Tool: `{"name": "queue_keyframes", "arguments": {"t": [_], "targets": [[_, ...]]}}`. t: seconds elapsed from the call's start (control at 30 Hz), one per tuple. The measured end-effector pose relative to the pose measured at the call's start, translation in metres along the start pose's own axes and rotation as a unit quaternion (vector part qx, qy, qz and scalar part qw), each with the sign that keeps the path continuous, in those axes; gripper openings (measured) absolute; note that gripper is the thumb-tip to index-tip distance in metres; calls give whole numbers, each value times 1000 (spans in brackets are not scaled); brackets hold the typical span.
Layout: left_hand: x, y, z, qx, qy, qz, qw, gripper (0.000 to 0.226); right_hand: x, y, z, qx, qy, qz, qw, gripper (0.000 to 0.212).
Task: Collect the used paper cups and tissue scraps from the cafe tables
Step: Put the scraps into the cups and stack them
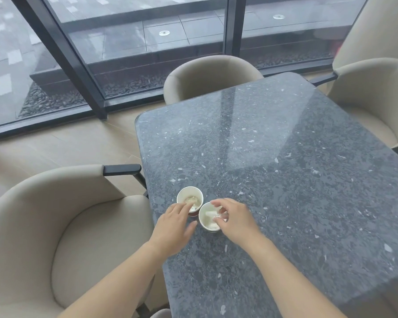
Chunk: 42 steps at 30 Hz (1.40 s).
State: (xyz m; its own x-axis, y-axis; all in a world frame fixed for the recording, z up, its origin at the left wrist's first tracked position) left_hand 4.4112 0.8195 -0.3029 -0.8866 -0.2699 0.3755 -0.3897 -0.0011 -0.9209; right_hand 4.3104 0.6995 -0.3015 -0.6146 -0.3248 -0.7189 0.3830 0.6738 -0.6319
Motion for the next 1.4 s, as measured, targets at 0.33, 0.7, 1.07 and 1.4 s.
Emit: {"name": "queue_keyframes", "arguments": {"t": [0.33, 0.7, 1.07, 1.4], "targets": [[-1, 4, 9, -44, -23, 15, 999, 39, 4, 3, -15, 25, -45, -73, 996, 22], [-4, 5, 22, -60, -50, 17, 997, 33, 15, 15, -29, 6, -71, -95, 993, 20], [16, -22, 30, -16, -17, 9, 1000, 25, 34, -50, -9, 141, 29, -47, 988, 10], [68, -56, 21, 32, 89, -6, 996, 26, 12, -79, -68, 209, -1, -55, 976, 17]]}}
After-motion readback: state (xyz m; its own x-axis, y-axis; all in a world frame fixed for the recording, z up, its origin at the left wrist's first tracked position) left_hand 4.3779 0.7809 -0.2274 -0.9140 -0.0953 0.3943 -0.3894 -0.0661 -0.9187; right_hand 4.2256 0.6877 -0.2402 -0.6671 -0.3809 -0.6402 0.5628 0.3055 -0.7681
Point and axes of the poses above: each hand's wrist, its own z-axis towards the middle knuckle, its own y-axis out of the palm, x = y × z, the point moved 8 cm from there along z, towards the middle knuckle, and after that the axes turned 15 degrees about y, right-handed, at the moved point
